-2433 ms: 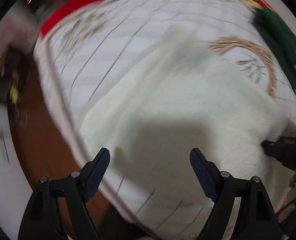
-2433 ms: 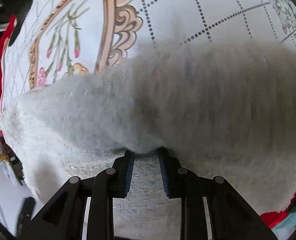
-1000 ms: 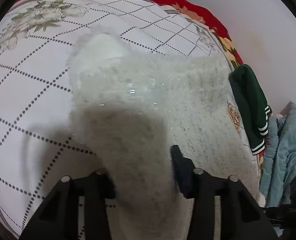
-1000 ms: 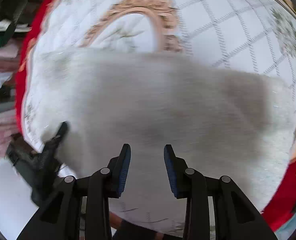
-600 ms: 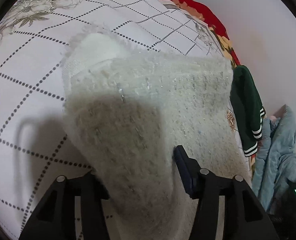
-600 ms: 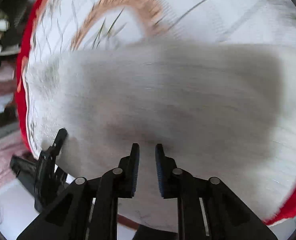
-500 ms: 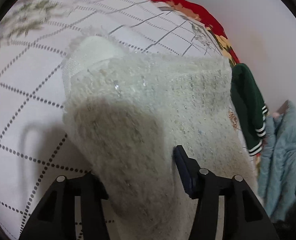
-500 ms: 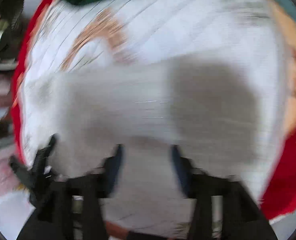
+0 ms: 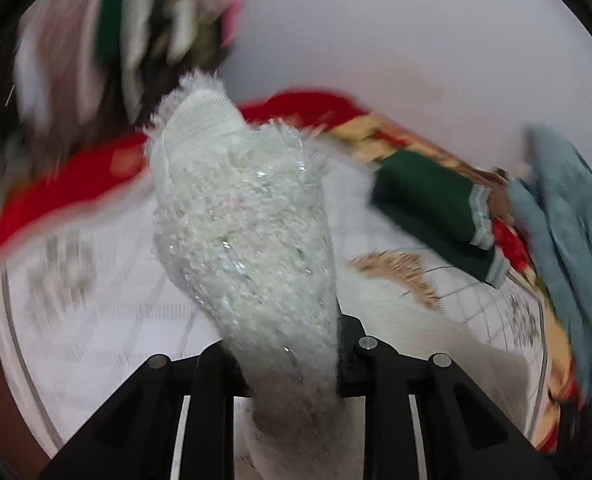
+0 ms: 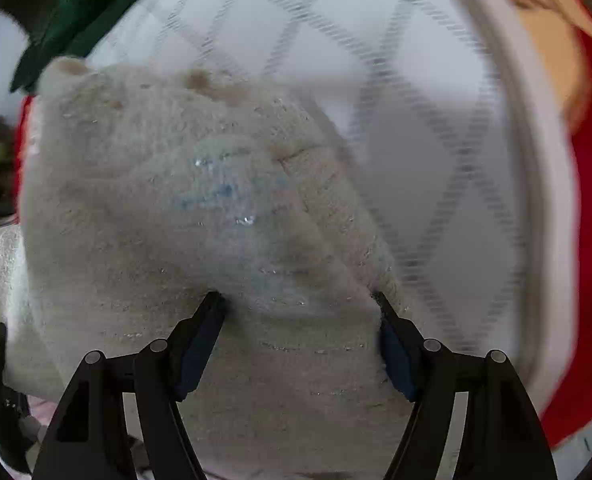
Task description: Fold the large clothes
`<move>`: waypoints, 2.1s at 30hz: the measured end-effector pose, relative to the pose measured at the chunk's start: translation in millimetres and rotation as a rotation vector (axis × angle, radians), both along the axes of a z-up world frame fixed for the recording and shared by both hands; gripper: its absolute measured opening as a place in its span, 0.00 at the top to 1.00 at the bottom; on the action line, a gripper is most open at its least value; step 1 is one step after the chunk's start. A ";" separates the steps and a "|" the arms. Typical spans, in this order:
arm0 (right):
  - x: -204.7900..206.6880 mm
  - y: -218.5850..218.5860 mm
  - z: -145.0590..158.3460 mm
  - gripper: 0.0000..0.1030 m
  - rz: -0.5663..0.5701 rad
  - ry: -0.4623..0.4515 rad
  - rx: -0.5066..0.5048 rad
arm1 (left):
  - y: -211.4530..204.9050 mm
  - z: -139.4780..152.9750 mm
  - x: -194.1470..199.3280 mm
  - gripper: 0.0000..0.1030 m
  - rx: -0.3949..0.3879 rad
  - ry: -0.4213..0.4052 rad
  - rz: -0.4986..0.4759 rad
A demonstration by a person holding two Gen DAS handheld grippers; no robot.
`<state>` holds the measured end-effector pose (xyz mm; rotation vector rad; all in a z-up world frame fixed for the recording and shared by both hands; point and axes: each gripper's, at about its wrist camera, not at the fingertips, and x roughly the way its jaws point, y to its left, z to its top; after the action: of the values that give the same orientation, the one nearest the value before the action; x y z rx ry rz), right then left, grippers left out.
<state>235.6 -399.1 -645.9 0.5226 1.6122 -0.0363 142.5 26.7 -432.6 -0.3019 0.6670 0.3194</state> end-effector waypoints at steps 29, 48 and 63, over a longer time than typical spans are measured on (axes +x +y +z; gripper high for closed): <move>11.0 -64.6 53.0 0.20 -0.105 -0.091 0.584 | -159.6 -65.9 -56.5 0.82 0.642 0.123 -0.890; -40.8 32.4 76.8 0.85 0.118 -0.106 0.531 | -74.1 13.1 -60.7 0.18 -0.145 0.333 -0.405; -43.0 30.2 42.2 0.58 0.172 -0.020 0.439 | -68.9 -51.1 34.9 0.17 -0.061 0.470 -0.282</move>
<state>192.6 -368.9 -603.7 0.7134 1.6449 0.4594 177.4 -42.2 -483.7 -0.1866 1.1706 0.0975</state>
